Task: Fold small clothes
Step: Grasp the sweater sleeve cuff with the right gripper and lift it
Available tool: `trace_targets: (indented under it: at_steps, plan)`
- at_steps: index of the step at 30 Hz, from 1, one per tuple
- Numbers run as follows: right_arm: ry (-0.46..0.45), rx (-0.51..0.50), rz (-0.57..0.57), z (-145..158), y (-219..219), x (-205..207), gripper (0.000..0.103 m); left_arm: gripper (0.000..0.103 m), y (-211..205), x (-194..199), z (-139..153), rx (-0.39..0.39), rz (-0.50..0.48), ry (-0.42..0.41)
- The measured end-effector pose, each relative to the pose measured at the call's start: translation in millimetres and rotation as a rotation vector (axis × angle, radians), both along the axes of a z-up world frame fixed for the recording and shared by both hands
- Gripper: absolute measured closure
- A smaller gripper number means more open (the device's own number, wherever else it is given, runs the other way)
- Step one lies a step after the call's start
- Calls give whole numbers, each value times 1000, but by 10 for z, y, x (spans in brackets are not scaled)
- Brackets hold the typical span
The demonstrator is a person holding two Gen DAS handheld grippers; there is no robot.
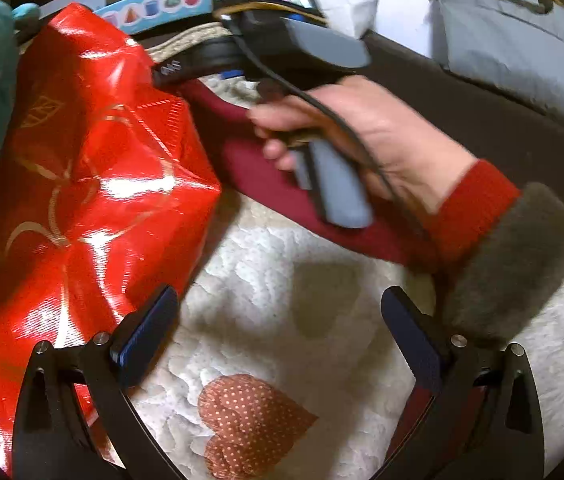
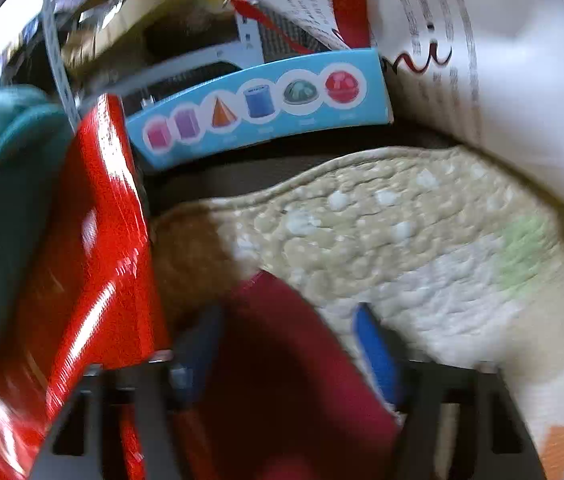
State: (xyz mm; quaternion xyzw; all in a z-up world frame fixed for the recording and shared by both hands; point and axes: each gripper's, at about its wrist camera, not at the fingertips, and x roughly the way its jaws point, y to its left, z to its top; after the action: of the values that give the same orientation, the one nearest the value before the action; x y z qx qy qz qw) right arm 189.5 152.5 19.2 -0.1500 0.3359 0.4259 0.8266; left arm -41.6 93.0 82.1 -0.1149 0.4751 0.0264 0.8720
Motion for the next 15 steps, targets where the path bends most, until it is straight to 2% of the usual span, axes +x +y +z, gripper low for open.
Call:
trace_targets:
  at_steps: [1, 2, 3, 6, 10, 13, 14, 15]
  plan:
    - [29, 23, -13, -31, -9, 33, 54, 1, -17, 6, -6, -3, -7, 3]
    - [70, 52, -21, -65, -23, 69, 64, 1, -31, 6, -7, -5, -9, 4]
    - [100, 70, -22, -84, -28, 92, 69, 1, -36, 5, -9, -7, -7, 4]
    - [101, 68, -27, -108, -2, 98, 70, 1, -21, -2, -12, -20, 1, 3]
    - [18, 52, -36, -26, 7, 34, 70, 1, -10, 9, -17, -30, 3, 7]
    - [65, 47, -10, -95, 81, 80, 70, 1, -8, 27, -18, -22, 11, 6]
    - [68, 57, -12, -103, 83, 99, 72, 2, -14, 20, -33, -22, 17, 9]
    - [69, 61, -12, -108, 78, 105, 83, 2, -10, 24, -38, -27, 22, 13]
